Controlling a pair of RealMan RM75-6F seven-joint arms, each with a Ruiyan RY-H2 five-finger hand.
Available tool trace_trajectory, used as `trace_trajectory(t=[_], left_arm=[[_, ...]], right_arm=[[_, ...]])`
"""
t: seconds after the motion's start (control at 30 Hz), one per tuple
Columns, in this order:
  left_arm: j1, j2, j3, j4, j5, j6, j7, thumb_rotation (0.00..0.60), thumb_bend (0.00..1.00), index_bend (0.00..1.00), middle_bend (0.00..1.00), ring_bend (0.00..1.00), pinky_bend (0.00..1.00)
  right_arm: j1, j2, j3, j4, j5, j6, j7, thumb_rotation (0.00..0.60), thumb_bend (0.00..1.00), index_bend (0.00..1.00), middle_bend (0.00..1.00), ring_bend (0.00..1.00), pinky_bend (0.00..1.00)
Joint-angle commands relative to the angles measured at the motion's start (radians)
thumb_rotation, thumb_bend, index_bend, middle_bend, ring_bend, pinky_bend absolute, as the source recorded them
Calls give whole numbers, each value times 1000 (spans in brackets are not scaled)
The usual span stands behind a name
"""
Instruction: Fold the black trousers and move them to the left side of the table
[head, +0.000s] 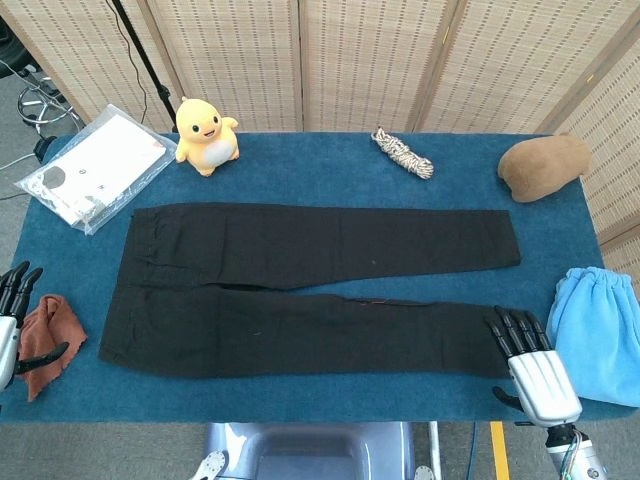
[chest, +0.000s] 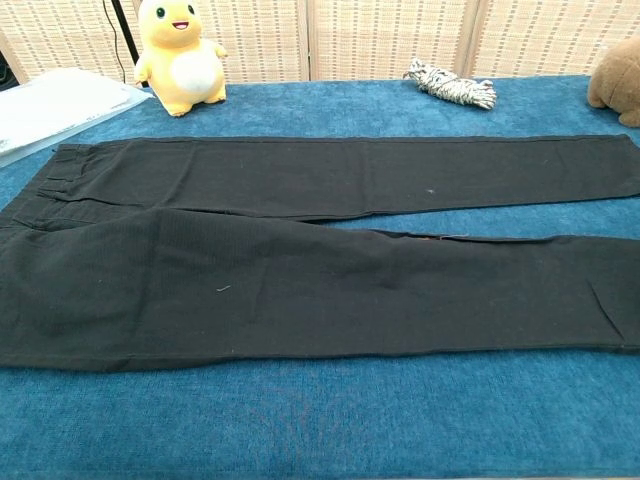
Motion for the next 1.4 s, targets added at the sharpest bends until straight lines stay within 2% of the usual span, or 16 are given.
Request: trace_trajectory(t=[0.03,0.2,0.47,0.83,1.4], left_arm=[[-1,0,1,0,2,-2,2,600,0,0,0,0,0],[-2,-2,1,0,2,-4,4,600,0,0,0,0,0],[-3,0,0,-1,-3,-10,1,600,0,0,0,0,0],[-3,4,1,-2,-2,-12,-8,600,0,0,0,0,0],[-2,6,-1,-3,-6,-12,-13,600,0,0,0,0,0]], right_arm=[[15,-43,1,83,-40,12,43,600,0,39,0,0,0],[17,-100,14,190,-33,22,42,600,0,67,0,0,0],[22,-117,8,218,-2,-17,-16,600,0,49,0,0,0],[16,-199,-12,306,10,-39,-95,600,0,42,0,0,0],[19,-316,-12,513,-3,-6,-25,600,0,32,0,0,0]])
